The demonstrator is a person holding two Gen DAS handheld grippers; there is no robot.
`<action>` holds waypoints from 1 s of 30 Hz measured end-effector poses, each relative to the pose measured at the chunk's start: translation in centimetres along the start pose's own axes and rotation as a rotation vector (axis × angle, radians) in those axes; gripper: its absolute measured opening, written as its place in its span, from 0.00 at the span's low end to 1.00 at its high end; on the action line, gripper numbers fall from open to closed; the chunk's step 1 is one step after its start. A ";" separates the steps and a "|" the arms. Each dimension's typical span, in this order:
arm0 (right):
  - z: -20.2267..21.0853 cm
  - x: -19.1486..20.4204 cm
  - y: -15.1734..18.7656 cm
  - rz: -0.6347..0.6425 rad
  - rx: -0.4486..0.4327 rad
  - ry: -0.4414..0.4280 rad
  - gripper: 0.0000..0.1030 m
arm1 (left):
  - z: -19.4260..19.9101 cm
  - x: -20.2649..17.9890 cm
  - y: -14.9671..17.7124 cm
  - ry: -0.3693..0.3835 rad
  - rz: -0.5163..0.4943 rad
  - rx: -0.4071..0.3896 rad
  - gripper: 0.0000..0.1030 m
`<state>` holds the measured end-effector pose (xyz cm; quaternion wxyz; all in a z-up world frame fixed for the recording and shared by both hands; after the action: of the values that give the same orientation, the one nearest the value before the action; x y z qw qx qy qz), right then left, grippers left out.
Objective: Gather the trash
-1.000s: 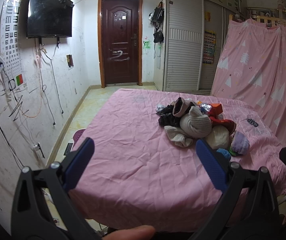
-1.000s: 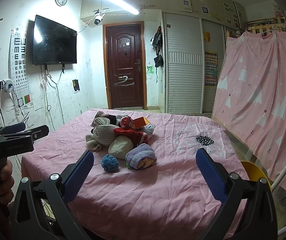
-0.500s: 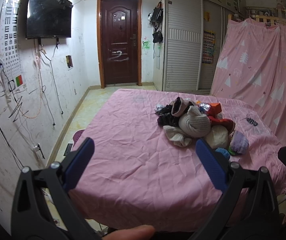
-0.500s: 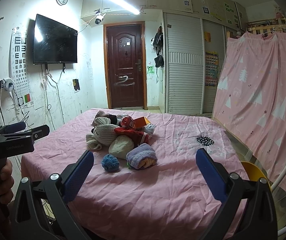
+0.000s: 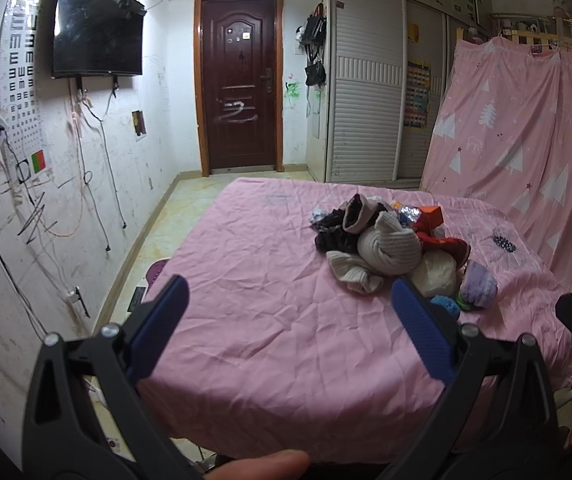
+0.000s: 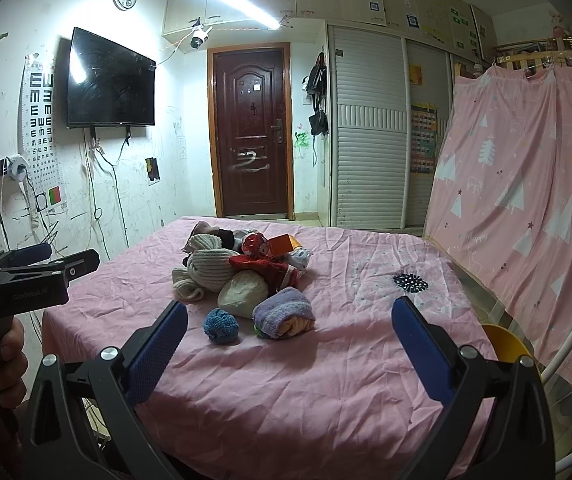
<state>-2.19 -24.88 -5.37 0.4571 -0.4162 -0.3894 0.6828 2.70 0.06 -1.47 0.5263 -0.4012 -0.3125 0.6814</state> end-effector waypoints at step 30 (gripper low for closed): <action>-0.6 0.0 -0.2 0.004 0.015 -0.018 0.92 | -0.5 -0.7 0.1 0.020 0.001 0.040 0.95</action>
<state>-1.58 -24.71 -5.45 0.4554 -0.4073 -0.3877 0.6902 3.15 -0.60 -1.59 0.5371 -0.3977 -0.2933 0.6836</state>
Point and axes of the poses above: each gripper's, at about its wrist camera, not at the fingertips, and z roughly against the way its jaws point, x to its left, y to its underside, the point moved 3 cm from there along -z, roughly the way its jaws point, and after that the axes turned 14 degrees about z, right-handed, at the moved point
